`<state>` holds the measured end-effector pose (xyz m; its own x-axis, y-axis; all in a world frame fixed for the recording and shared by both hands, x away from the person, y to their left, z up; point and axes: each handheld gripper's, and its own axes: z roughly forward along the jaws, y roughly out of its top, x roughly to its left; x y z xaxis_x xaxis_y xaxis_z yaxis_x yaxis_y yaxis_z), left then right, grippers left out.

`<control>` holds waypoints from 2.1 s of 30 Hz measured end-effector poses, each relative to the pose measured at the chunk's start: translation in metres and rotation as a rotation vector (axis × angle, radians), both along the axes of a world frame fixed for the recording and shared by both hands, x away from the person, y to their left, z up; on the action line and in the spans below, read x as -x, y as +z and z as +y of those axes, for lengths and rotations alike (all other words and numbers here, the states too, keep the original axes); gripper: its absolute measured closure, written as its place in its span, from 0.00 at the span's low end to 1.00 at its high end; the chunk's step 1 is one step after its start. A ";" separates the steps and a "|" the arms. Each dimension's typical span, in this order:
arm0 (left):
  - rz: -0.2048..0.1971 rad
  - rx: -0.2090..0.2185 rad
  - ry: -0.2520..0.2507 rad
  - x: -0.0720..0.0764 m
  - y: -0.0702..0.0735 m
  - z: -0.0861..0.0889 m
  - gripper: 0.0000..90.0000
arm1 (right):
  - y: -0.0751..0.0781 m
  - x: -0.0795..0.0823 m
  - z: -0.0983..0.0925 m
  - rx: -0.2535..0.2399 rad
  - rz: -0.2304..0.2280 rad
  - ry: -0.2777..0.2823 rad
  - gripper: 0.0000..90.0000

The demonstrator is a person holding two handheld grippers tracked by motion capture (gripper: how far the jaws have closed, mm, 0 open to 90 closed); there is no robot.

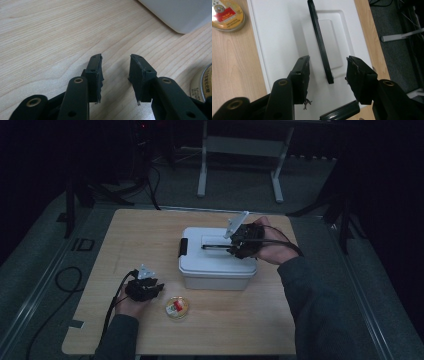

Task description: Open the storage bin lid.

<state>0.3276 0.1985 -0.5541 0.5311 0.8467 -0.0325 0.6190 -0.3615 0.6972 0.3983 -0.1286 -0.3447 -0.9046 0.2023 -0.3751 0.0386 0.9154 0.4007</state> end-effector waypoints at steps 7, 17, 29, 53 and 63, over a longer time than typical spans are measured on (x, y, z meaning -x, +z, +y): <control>0.000 -0.002 -0.003 0.000 0.000 0.000 0.69 | 0.001 -0.003 0.013 0.054 0.007 0.035 0.61; -0.001 -0.002 -0.004 0.000 0.000 0.000 0.69 | -0.001 -0.008 0.029 0.105 0.018 0.065 0.62; -0.004 0.000 -0.004 0.000 0.000 0.000 0.69 | -0.009 -0.010 0.045 0.155 0.018 0.097 0.65; -0.003 0.011 -0.003 0.000 -0.001 0.000 0.68 | -0.025 -0.025 0.065 0.276 0.043 0.103 0.80; -0.001 0.014 -0.003 0.000 -0.001 0.001 0.68 | -0.025 -0.033 0.067 0.308 0.072 0.112 0.86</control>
